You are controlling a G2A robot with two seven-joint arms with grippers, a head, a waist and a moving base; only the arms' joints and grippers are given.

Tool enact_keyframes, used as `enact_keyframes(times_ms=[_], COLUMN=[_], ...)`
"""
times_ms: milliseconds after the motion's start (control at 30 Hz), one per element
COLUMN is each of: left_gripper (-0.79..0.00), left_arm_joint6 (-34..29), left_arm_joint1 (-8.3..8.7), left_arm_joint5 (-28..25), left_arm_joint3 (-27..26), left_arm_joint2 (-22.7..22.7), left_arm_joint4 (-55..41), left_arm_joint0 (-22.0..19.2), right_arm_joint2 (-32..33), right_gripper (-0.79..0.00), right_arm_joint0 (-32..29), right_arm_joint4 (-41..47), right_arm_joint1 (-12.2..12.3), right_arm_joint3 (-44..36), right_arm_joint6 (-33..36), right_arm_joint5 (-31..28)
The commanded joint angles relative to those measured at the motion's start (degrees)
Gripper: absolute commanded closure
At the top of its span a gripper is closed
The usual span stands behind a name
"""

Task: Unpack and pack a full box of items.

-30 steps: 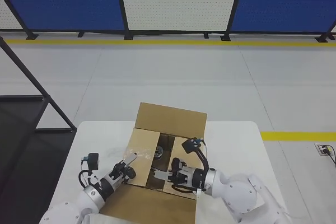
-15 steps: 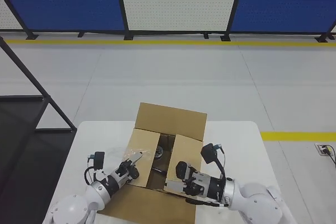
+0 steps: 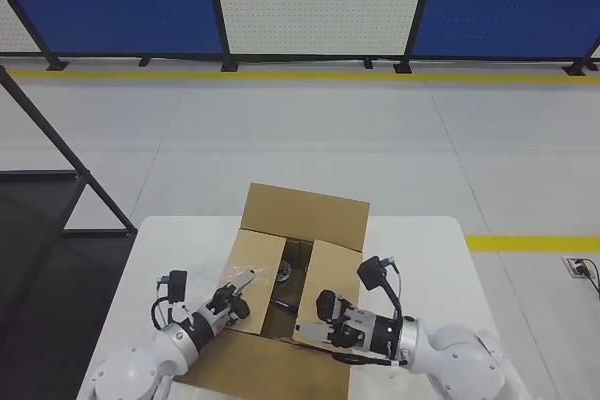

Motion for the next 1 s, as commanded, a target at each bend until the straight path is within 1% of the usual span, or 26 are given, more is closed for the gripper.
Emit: enact_keyframes(times_ms=[0, 133, 233, 433, 467, 567, 700, 833, 867, 967], left_gripper=[-0.785, -0.785, -0.785, -0.785, -0.785, -0.785, -0.785, -0.785, -0.785, -0.785], left_arm_joint6=[0.1, 0.0, -0.4, -2.8, -3.4, -4.7, -8.5, -11.4, -11.6, -11.4], left_arm_joint1=[0.08, 0.29, 0.47, 0.98, 1.08, 1.22, 1.42, 1.54, 1.62, 1.65], left_arm_joint5=[-0.6, -2.1, -4.3, -11.3, -13.3, -17.1, -23.5, -28.5, -28.9, -28.7], left_arm_joint3=[-1.1, -3.7, -5.5, -6.8, -6.4, -5.2, -2.6, 0.3, 1.1, 1.3], left_arm_joint2=[-1.0, -3.8, -6.8, -16.3, -18.7, -22.7, -27.0, -29.2, -29.7, -29.9], left_arm_joint4=[-0.8, -2.9, -5.1, -10.1, -10.9, -12.5, -14.2, -15.1, -14.1, -13.5], left_arm_joint0=[0.7, 2.6, 4.5, 10.7, 12.3, 15.2, 18.7, 21.0, 21.6, 21.7], right_arm_joint2=[-0.3, -0.8, -1.1, -1.1, -1.1, -1.0, -1.3, -1.2, -1.1, -1.0], right_gripper=[-0.785, -0.785, -0.785, -0.785, -0.785, -0.785, -0.785, -0.785, -0.785, -0.785], right_arm_joint0=[0.3, 0.9, 1.3, 1.7, 1.7, 1.9, 2.6, 2.9, 2.9, 2.8], right_arm_joint4=[-0.1, 0.0, 0.0, 0.1, 0.2, 0.3, 0.4, 0.2, 0.1, -0.1], right_arm_joint1=[0.0, 0.0, 0.1, 0.2, 0.3, 0.3, 0.4, 0.5, 0.5, 0.6], right_arm_joint3=[0.2, 0.5, 0.8, 1.1, 1.1, 1.1, 1.0, 0.6, 0.5, 0.3], right_arm_joint6=[0.0, 0.0, -0.1, -0.2, -0.1, 0.0, 0.2, 0.0, -0.1, 0.0], right_arm_joint5=[0.3, 0.8, 1.2, 1.7, 1.8, 2.0, 2.5, 3.1, 3.4, 3.8])
